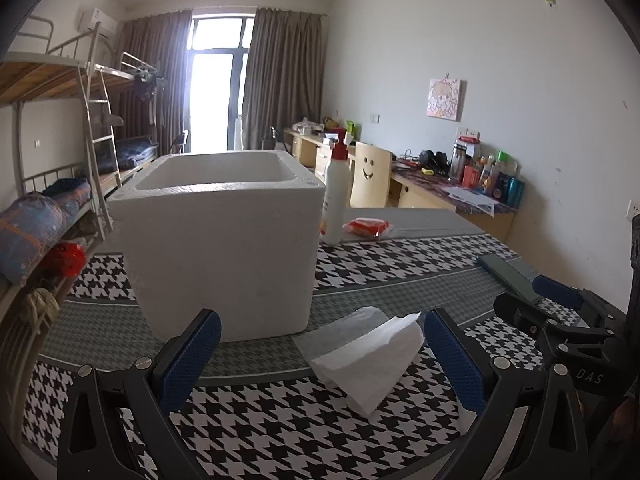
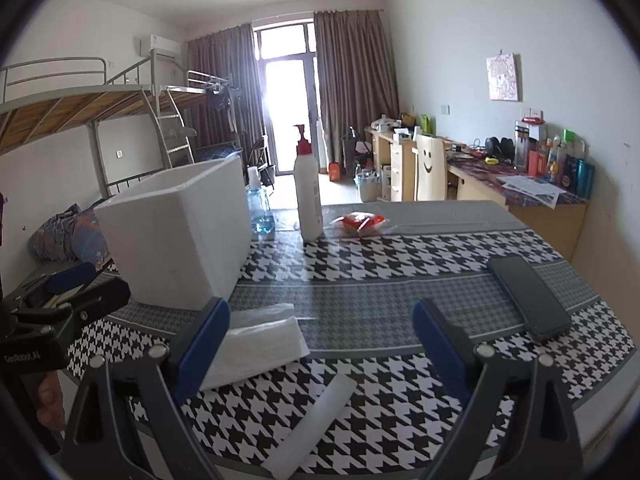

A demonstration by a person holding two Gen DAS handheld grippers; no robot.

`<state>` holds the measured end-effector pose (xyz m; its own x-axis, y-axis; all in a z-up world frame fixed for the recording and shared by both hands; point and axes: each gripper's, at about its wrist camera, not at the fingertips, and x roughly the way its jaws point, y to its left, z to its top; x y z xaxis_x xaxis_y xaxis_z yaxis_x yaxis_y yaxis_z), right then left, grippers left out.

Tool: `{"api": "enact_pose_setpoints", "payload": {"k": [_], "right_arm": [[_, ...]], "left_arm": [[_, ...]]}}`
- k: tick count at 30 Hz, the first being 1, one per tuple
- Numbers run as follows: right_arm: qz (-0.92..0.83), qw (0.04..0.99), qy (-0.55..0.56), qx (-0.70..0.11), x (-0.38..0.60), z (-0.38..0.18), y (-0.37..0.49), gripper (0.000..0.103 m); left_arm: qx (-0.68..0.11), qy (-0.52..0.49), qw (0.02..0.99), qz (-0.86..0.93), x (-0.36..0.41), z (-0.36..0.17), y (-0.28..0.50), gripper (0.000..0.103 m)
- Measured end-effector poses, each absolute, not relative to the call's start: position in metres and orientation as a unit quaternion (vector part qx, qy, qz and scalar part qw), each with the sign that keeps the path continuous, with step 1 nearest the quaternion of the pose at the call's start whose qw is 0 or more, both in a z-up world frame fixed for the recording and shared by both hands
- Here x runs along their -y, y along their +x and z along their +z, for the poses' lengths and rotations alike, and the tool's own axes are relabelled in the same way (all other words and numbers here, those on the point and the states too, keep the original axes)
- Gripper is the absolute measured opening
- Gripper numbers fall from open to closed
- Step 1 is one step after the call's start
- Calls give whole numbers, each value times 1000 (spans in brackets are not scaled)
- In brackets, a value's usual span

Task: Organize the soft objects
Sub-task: 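Move both grippers toward the white tissue sheet and white foam roller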

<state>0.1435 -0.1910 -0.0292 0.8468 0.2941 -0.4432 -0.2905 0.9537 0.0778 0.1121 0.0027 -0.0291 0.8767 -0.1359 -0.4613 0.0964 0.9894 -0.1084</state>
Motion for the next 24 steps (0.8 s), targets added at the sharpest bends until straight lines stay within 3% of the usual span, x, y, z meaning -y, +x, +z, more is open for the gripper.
{"api": "enact_pose_setpoints", "payload": {"k": [24], "right_arm": [[158, 944, 16, -290, 215, -60, 152, 95]], "left_arm": [[-314, -3, 943, -110, 33, -61, 144, 102]]}}
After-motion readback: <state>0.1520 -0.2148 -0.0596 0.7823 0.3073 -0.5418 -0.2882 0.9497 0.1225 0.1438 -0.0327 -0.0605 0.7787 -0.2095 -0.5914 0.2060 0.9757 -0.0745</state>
